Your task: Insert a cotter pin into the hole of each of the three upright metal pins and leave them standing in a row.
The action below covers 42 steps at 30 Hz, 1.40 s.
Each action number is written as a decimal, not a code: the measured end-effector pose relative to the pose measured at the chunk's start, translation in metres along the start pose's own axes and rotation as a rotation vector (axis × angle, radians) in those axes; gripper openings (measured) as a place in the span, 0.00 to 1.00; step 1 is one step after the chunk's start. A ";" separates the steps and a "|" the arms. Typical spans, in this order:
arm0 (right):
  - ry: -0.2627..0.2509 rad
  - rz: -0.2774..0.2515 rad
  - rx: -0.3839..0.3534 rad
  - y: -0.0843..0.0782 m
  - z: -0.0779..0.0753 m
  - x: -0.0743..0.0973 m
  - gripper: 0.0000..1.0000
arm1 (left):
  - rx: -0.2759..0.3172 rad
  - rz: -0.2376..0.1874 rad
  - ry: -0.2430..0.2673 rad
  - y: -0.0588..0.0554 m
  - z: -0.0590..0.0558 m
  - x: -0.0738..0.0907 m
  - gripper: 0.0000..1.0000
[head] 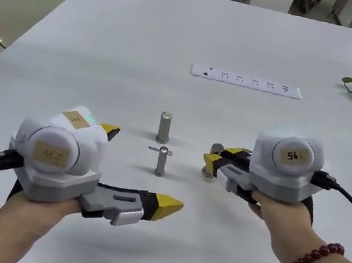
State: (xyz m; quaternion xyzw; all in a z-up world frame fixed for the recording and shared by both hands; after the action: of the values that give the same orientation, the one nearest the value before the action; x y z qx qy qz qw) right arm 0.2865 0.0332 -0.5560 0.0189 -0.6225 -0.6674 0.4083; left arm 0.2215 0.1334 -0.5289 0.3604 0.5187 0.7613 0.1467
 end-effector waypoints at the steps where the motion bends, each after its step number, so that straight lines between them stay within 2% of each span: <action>1: 0.003 -0.002 -0.024 -0.002 0.000 0.002 0.08 | -0.002 0.002 -0.003 0.000 -0.001 0.000 0.97; 6: -0.008 -0.004 -0.016 -0.007 0.001 0.008 0.08 | -0.012 0.007 -0.007 0.000 -0.002 0.001 0.97; 12: -0.019 0.001 0.018 -0.013 0.004 0.013 0.08 | 0.007 -0.003 -0.015 0.002 -0.004 0.001 0.96; 17: -0.036 0.006 -0.009 -0.020 0.005 0.014 0.08 | 0.006 -0.005 -0.017 0.003 -0.005 0.001 0.96; 30: -0.064 0.007 -0.007 -0.027 0.010 0.017 0.08 | 0.010 -0.010 -0.026 0.006 -0.005 0.002 0.94; 42: -0.047 0.010 0.001 -0.028 0.011 0.017 0.09 | 0.009 -0.005 -0.032 0.005 -0.006 0.000 0.93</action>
State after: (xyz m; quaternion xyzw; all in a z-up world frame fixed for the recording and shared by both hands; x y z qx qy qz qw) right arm 0.2545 0.0295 -0.5692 0.0002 -0.6321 -0.6654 0.3971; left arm 0.2180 0.1273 -0.5250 0.3719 0.5207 0.7526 0.1553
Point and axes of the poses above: the centre of the closed fingertips' face, and the gripper's own axes: x roughly backward along the fingers, z roughly to its left, y roughly out of its top, the point moved 1 cm from there along x, roughly backward along the fingers, and after that the axes turned 14 degrees about -x, right-handed, at the moved point
